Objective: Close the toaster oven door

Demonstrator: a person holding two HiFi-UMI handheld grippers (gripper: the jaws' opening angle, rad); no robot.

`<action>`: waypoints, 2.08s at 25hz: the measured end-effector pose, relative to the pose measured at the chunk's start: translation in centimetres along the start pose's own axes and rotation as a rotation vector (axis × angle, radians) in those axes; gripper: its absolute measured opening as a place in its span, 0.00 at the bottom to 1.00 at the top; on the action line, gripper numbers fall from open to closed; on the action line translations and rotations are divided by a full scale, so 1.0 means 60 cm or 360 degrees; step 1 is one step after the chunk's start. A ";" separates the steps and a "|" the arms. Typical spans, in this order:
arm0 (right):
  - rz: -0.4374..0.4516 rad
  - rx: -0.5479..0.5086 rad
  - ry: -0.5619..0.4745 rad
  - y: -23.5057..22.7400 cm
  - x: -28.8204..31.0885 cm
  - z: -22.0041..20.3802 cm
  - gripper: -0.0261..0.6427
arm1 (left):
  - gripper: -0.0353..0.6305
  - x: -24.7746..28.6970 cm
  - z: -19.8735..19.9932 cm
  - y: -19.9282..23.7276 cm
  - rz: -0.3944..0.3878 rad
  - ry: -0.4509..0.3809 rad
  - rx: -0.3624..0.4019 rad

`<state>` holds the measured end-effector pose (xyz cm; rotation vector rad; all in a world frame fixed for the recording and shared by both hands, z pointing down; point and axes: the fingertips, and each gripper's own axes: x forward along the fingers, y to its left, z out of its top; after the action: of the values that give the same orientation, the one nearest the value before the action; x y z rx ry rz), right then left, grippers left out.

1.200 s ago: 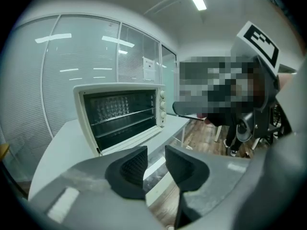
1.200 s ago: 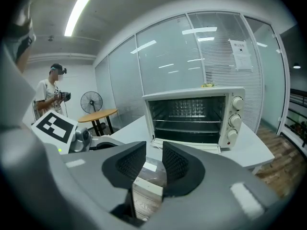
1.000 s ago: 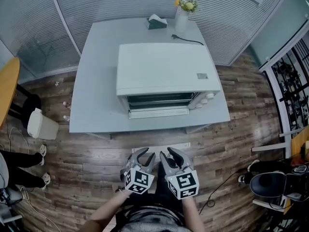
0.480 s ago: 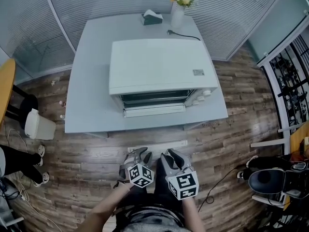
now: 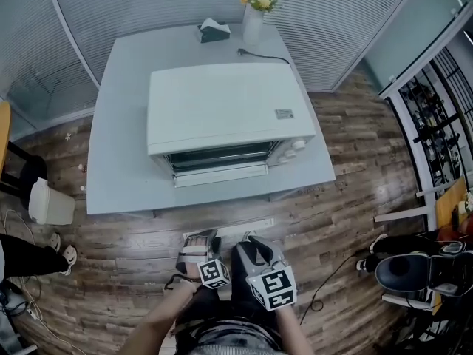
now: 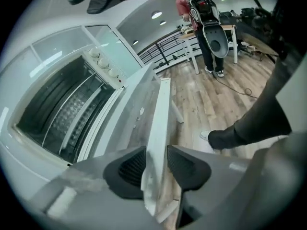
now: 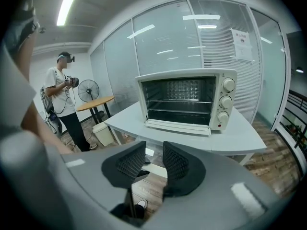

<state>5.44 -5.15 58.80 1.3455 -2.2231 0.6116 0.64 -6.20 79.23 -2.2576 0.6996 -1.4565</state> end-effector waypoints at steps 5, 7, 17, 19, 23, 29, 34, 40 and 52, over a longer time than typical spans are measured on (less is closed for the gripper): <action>-0.0009 -0.0040 0.0026 -0.011 -0.003 -0.006 0.21 | 0.25 0.003 0.002 0.000 -0.0025 -0.0033 -0.0033; -0.0018 -0.0066 0.0039 -0.016 -0.003 -0.007 0.21 | 0.25 0.002 0.002 0.001 -0.0057 -0.0028 -0.0056; -0.0090 -0.0121 0.0097 -0.033 -0.027 -0.019 0.21 | 0.23 -0.042 0.020 0.020 -0.0091 -0.0036 -0.0190; -0.0107 -0.0108 0.0078 -0.036 -0.029 -0.017 0.21 | 0.23 -0.055 0.024 0.027 -0.0086 -0.0058 -0.0214; -0.0117 -0.0103 0.0058 -0.035 -0.028 -0.014 0.21 | 0.22 -0.076 0.033 0.042 -0.0089 -0.0085 -0.0302; -0.0104 -0.0144 0.0048 -0.023 -0.028 -0.006 0.22 | 0.21 -0.113 0.050 0.068 -0.0065 -0.0157 -0.0350; -0.0095 -0.0173 0.0066 -0.019 -0.023 -0.010 0.23 | 0.21 -0.137 0.066 0.098 -0.0124 -0.0210 -0.0449; -0.0095 -0.0198 0.0047 -0.016 -0.028 -0.004 0.23 | 0.20 -0.168 0.082 0.137 -0.0132 -0.0234 -0.0470; -0.0114 -0.0309 0.0035 -0.018 -0.026 0.013 0.23 | 0.19 -0.199 0.108 0.204 -0.0163 -0.0293 -0.0516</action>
<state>6.91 -4.99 57.38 1.3063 -2.1449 0.3728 -0.10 -8.94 61.19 -2.6677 0.8210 -1.2283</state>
